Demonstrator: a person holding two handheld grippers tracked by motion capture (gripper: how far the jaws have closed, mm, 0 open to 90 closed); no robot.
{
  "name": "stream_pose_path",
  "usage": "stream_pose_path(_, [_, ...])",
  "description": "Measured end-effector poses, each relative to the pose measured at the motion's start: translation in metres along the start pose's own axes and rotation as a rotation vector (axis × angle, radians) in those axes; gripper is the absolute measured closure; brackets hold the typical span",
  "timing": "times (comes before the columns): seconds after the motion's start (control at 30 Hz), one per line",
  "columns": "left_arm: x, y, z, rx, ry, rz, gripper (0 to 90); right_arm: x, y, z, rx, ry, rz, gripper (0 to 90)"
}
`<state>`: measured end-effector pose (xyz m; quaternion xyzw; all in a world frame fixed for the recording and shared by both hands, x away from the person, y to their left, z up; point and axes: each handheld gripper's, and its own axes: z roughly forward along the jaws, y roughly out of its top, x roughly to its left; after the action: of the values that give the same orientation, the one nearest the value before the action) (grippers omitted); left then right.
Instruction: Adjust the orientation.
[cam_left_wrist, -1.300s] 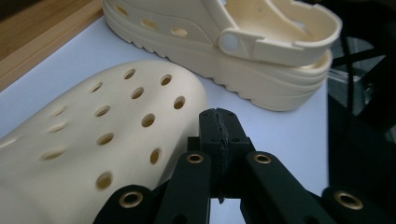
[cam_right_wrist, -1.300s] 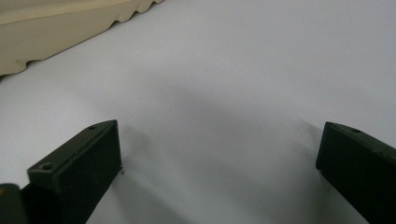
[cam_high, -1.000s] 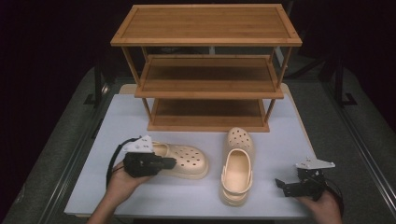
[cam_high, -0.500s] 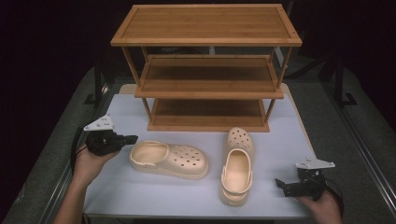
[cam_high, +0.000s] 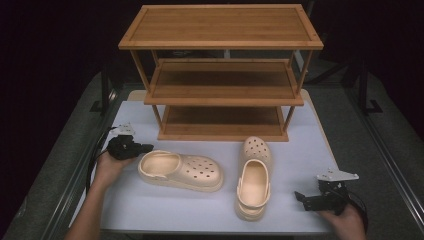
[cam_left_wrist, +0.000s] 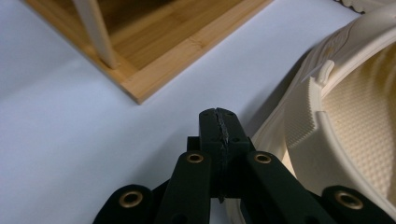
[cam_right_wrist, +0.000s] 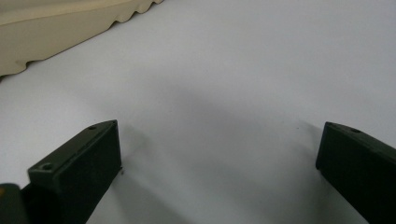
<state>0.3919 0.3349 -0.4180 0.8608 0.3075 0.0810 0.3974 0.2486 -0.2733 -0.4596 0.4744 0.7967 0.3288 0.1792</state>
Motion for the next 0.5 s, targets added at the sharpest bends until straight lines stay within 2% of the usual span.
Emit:
stream_pose_path(0.13, [-0.001,-0.001,0.008,0.036,-0.023,0.017,90.0,0.000,0.000,0.000,-0.001,0.001,0.000,0.0])
stream_pose_path(0.4, [-0.002,-0.004,0.006,0.046,-0.035,0.012,90.0,0.000,0.000,0.000,-0.001,0.000,-0.001,0.0])
stream_pose_path(0.5, [-0.004,-0.011,0.001,0.037,-0.046,0.008,90.0,0.000,0.000,0.000,-0.001,0.000,-0.001,0.0])
